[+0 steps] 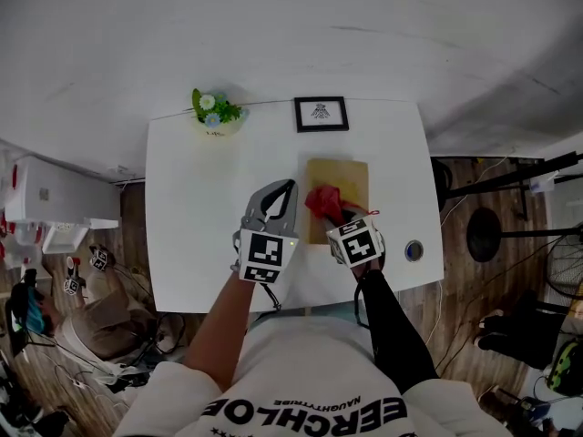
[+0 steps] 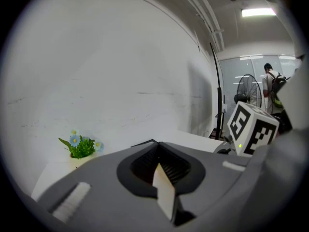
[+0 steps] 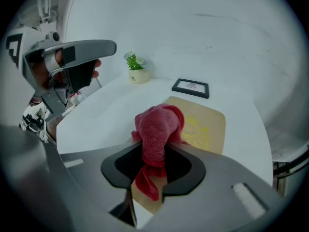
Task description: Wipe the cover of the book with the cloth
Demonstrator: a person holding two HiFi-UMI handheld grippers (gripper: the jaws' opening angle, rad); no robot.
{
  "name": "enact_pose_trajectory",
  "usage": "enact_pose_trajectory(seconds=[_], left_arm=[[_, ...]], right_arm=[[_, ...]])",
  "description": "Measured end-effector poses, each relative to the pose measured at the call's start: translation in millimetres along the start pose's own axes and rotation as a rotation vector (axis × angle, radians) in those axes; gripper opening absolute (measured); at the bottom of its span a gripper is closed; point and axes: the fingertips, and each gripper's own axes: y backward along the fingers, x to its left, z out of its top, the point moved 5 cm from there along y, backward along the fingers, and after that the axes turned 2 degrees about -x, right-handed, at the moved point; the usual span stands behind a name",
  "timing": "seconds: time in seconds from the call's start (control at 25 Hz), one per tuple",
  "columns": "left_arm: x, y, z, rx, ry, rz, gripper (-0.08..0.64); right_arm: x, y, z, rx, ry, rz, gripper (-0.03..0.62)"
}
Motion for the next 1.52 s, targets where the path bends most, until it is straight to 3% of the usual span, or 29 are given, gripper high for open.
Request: enact_pose_trajectory(seconds=[0.52, 0.72, 0.84, 1.04, 1.32, 1.52], left_arm=[[-6.0, 8.5, -5.6, 0.011, -0.008, -0.032, 0.057], [-6.0, 12.5, -5.0, 0.007, 0.001, -0.03, 0.057], [-5.7, 14.1, -5.0, 0.005, 0.007, -0.031, 0.057], [-6.2, 19.9, -6.4, 0.007, 0.008, -0.026, 0.057], [-15.8, 25.5, -7.5, 0.008, 0.003, -0.045, 0.057], [-24.2, 28.1, -12.0, 0.014, 0.009, -0.056, 0.057]], right_arm=[[-78.9, 41.6, -43.6, 0.023, -0.213, -0.191, 0.106], [-77.1, 46.9, -39.5, -0.041, -0.182, -0.207, 0.106], [-64.8, 50.3, -22.1, -0.124, -0.149, -0.174, 0.106], [-25.9, 40.1, 6.1, -0.165, -0.08, -0.055, 0.106], [31.1, 5.7, -5.6, -0.043, 0.001, 0.074, 0.106], [28.3, 3.9, -12.9, -0.032, 0.01, 0.043, 0.106]])
